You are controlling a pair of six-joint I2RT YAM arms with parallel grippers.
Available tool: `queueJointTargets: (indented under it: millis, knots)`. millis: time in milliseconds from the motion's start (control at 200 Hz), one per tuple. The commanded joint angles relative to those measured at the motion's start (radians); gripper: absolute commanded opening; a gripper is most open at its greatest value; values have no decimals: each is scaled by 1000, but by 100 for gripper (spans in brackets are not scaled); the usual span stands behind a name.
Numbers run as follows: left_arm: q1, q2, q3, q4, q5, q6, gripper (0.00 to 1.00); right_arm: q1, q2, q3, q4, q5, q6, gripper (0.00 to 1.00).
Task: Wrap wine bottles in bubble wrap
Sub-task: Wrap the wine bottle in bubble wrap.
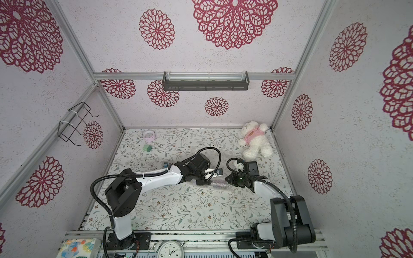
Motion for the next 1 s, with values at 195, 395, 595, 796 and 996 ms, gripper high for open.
queueJointTargets:
  millis: [195, 395, 595, 796, 996]
  knots:
    - [-33, -219, -143, 62, -31, 18, 64, 1, 28, 32, -60, 60, -2, 0]
    - [-124, -155, -202, 97, -129, 93, 64, 4, 44, 49, -64, 50, -3, 0]
    - [-123, -57, -194, 222, -153, 154, 66, 6, 59, 60, -67, 44, -4, 0]
    - [-90, 15, -144, 202, -112, 167, 67, 7, 73, 79, -97, 42, -34, 0]
    - [-73, 25, -145, 207, -98, 180, 68, 9, 87, 98, -128, 45, -72, 0]
